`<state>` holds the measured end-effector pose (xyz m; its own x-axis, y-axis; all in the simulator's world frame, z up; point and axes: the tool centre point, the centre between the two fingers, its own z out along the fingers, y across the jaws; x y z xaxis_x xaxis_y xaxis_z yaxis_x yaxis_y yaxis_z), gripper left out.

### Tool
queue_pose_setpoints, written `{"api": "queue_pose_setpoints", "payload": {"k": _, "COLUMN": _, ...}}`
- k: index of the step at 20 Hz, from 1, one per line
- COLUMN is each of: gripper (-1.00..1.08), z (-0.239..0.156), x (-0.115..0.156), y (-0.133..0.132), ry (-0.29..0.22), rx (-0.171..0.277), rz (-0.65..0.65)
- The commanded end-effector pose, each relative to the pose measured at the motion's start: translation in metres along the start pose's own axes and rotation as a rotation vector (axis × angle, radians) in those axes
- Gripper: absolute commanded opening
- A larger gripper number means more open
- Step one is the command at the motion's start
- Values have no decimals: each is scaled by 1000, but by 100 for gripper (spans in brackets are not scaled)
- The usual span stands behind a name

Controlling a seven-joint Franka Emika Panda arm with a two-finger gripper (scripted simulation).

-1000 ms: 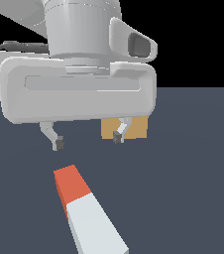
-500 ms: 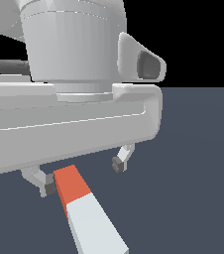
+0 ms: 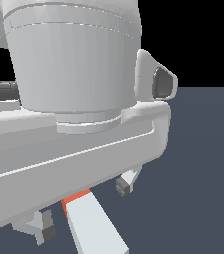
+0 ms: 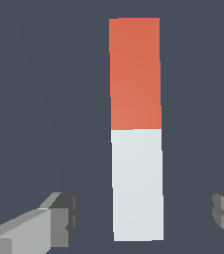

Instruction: Insert the peg into the horizontal hole in a box.

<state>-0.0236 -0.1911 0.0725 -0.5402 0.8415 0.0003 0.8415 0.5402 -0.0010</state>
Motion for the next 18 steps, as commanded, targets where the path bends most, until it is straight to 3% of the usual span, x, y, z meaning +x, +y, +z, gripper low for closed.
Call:
{"api": "queue_pose_setpoints", "payload": {"k": 1, "gripper": 100, "z": 2, "x": -4, "y": 0, "ry": 0, "rx": -1, "rz": -17}}
{"api": "queue_pose_setpoints", "payload": {"k": 12, "gripper": 100, "z": 4, "x": -6, "y": 0, "ry": 0, "rx": -1, "rz": -23}}
{"api": "queue_pose_setpoints", "payload": {"k": 18, "gripper": 100, "z": 27, "x": -5, "y": 0, "ry": 0, "rx": -1, "rz": -23}}
